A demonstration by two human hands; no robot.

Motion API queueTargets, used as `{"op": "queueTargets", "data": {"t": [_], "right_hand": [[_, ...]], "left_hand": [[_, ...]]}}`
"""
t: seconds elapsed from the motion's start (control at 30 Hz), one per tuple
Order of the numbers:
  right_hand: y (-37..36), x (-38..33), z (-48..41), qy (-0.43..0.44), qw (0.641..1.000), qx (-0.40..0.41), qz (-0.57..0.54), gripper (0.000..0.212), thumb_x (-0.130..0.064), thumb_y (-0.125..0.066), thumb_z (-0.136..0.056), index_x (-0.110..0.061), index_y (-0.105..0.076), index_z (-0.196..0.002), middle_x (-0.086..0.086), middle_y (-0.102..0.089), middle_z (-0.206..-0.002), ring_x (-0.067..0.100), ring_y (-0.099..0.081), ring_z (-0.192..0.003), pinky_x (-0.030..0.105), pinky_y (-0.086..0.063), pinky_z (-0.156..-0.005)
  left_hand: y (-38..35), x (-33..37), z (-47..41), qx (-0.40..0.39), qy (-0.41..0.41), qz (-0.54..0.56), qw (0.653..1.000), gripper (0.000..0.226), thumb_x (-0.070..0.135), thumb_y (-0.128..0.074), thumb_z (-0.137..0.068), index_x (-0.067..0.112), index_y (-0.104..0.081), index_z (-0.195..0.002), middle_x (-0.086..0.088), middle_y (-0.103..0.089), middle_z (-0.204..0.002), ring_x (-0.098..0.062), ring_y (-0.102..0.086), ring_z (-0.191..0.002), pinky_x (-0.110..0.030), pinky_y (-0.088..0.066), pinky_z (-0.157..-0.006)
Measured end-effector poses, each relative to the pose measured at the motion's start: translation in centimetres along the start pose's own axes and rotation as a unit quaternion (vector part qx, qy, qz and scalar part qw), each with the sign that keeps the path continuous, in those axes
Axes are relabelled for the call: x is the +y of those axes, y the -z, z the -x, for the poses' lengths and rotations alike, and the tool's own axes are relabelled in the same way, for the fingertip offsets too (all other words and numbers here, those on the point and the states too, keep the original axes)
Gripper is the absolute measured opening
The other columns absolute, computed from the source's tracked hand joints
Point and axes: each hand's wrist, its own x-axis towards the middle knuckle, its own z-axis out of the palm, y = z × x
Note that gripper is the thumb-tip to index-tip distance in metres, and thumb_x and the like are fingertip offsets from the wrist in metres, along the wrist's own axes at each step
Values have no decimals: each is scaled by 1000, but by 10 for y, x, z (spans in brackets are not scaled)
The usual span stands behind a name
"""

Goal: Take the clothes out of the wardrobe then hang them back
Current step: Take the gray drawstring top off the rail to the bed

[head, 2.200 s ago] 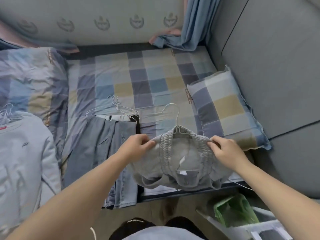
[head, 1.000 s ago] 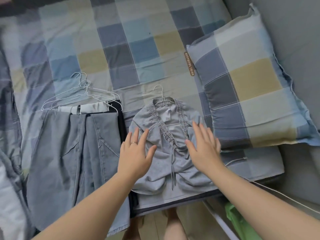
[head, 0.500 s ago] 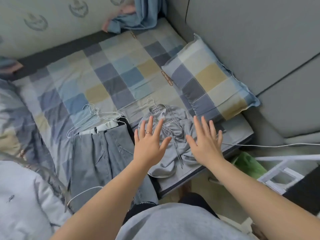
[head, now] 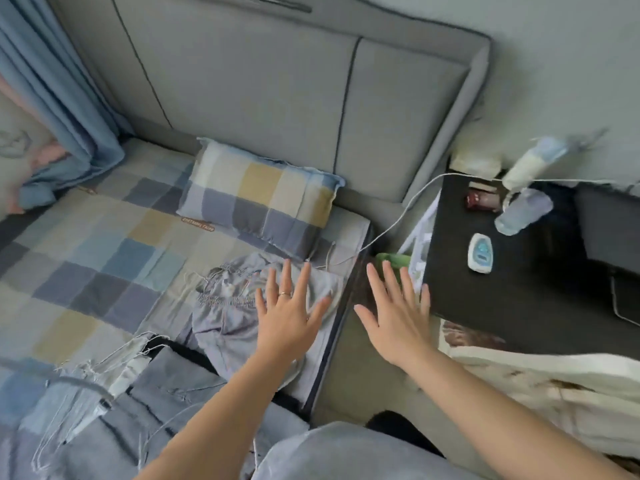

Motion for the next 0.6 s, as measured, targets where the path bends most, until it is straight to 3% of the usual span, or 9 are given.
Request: {"op": "queueTargets", "data": {"t": [0.2, 0.33, 0.6], "right_hand": [[30, 87, 69, -107, 990, 85, -19, 74, -67, -7, -89, -37, 7, -155, -4, 6, -165, 26, 8, -152, 58, 2, -117], [60, 159, 126, -165, 975, 144, -23, 74, -66, -11, -89, -37, 7, -155, -4, 3, -166, 27, 5, -152, 59, -1, -117], [111, 324, 277, -284, 928, 242, -8, 70, -63, -20, -95, -39, 7, -154, -5, 7, -165, 23, 10, -151, 59, 2, -118]], "left_hand": [[-21, 109, 0, -2, -143, -39, 989, 76, 77, -7, -88, 46, 10, -156, 7, 17, -167, -22, 22, -152, -51, 9, -123], [-38, 200, 20, 10, -226, -45, 973, 78, 76, -5, -85, 45, 7, -156, 7, 16, -167, -21, 22, -152, -50, 8, -123], [-96, 406, 96, 3, -406, -2, 914, 73, 76, -10, -91, 46, 6, -156, 10, 17, -166, -19, 22, -152, -47, 12, -121]]}}
